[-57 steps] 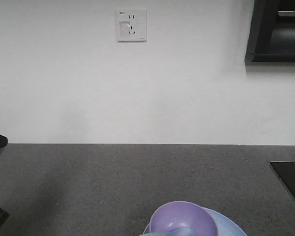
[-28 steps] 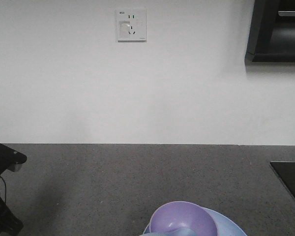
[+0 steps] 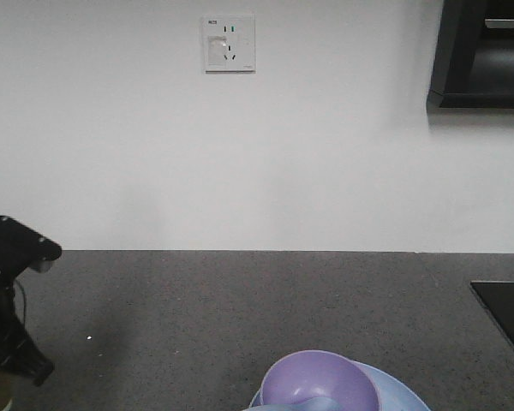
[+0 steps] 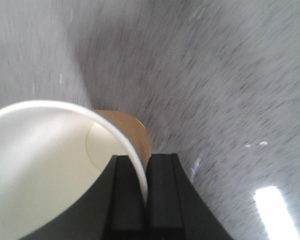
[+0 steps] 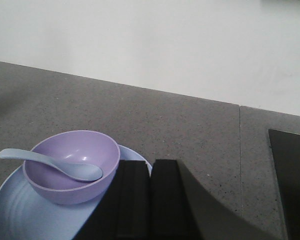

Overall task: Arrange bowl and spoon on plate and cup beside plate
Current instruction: 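Reach the left gripper to the brown paper cup and grasp it, then carry the cup beside the plate, set it down, open left gripper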

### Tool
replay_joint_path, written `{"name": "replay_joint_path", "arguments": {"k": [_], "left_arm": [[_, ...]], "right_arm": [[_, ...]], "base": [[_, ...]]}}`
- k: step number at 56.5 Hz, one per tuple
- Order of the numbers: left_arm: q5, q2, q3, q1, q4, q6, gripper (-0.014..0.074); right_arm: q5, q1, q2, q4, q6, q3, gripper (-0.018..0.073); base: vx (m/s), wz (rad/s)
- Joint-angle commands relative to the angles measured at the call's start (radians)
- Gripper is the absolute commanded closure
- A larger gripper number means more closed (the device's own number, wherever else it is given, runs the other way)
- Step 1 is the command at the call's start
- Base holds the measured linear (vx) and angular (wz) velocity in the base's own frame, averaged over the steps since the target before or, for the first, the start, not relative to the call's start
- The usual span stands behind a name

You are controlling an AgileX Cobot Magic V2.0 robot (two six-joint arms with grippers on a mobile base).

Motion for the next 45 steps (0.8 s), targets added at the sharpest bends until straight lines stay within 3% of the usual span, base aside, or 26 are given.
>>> {"name": "replay_joint_path", "arguments": {"k": [1,15,32,45], "left_arm": [[-0.035,-0.031,-0.089,-0.060,-0.006,0.010,0.0599],[-0.055,0.024,-0.214,-0.222,-0.142,0.107,0.0599],[-0.074,0.150,-0.300,-0.366,-0.150,0.107,0.0596],[-0.071,0.216,-0.327,-0.425,-0.159,0.109,0.0596]], "right_arm": [[-0.079,-0.003,0.015,-0.004,-0.006,-0.027,0.0568],[-0.075,-0.003,0.015,-0.004,-0.006,-0.027,0.0568],[-0.058,-0.003,0.015,-0.006,-0.006,-0.027,0.0568],[-0.022,-0.003,0.015,-0.034,-0.006,-0.027,0.0568]], "base": [[0.00,0.00],[0.00,0.00],[0.00,0.00],[0.00,0.00]]}}
